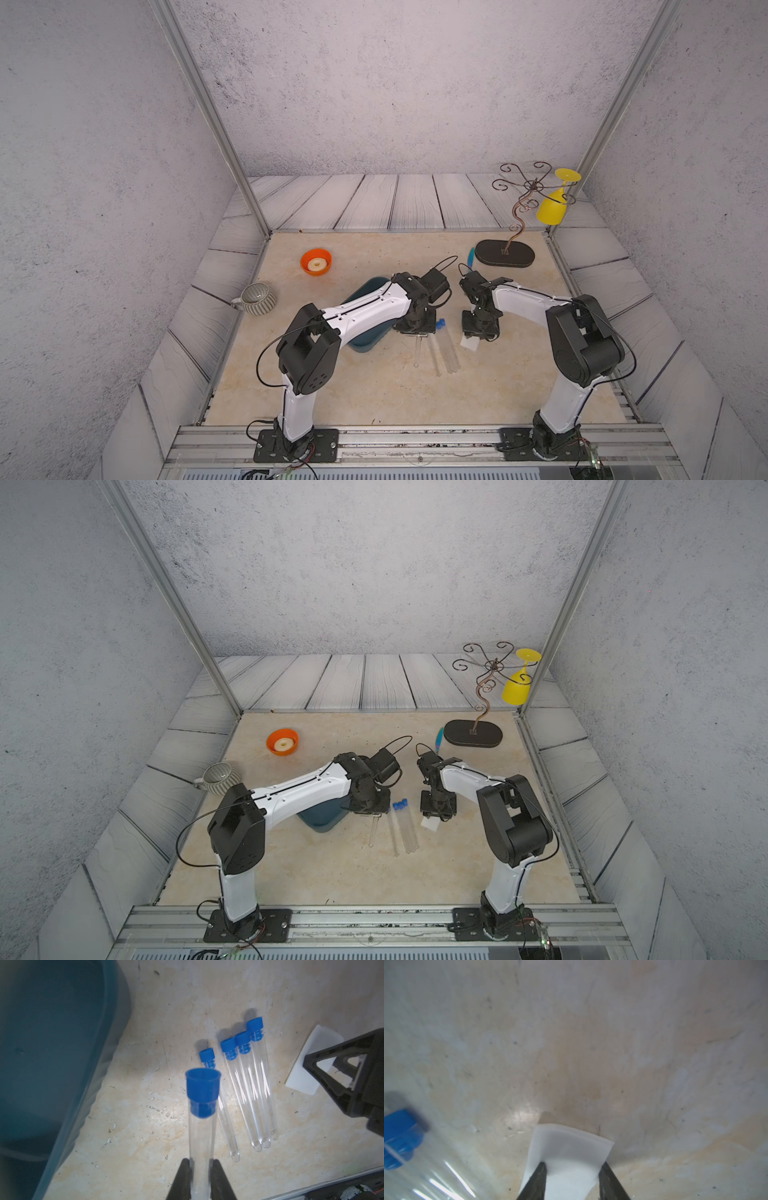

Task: Wipe the exteriors of test tubes
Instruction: Pick up the test tube at the center of the board, then wipe the dirt from the test tube.

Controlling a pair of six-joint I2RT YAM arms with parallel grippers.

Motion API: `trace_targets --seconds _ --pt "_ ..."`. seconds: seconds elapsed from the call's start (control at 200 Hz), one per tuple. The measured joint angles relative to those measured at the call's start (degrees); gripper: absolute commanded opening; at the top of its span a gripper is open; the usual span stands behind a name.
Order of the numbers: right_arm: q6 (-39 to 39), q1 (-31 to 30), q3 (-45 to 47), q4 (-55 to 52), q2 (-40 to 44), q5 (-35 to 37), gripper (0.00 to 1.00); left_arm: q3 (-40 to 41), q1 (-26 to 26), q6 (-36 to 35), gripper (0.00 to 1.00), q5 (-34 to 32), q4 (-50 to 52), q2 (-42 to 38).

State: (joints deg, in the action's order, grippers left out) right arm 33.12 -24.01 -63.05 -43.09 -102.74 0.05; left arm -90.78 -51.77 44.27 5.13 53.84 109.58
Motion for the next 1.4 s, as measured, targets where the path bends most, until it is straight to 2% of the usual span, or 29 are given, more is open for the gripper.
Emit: trace_targets --seconds 0.22,0.35,0.505,0.636,0.826,1.056,1.401 --pt "0.0 -0.5 0.0 0.8 0.0 0.0 0.1 -0.1 0.0 -0.3 0.17 -0.7 0.4 -0.5" --pt "-0.1 -0.5 0.0 1.0 0.0 -0.1 0.05 -0.2 0.0 -0.4 0.17 -1.0 0.5 -0.6" --pt "-0.2 -0.5 0.8 1.8 0.7 -0.6 0.04 -0.5 0.0 -0.6 0.17 -1.2 1.0 -0.8" --pt "-0.6 -0.4 2.7 3.1 3.6 -3.8 0.04 -2.1 0.0 -0.9 0.17 -1.6 1.7 -1.0" --pt "1.0 -0.3 7.3 7.3 18.8 -14.6 0.04 -4.5 0.1 -1.3 0.15 -1.9 2.0 -3.1" --pt "8.4 -0.5 13.9 16.2 35.8 -26.2 0.05 -6.2 1.3 -0.8 0.15 -0.6 1.0 -6.4" --pt "16.3 -3.6 18.4 27.5 39.5 -31.9 0.05 -6.2 2.5 3.2 0.15 3.1 -1.2 -7.0"
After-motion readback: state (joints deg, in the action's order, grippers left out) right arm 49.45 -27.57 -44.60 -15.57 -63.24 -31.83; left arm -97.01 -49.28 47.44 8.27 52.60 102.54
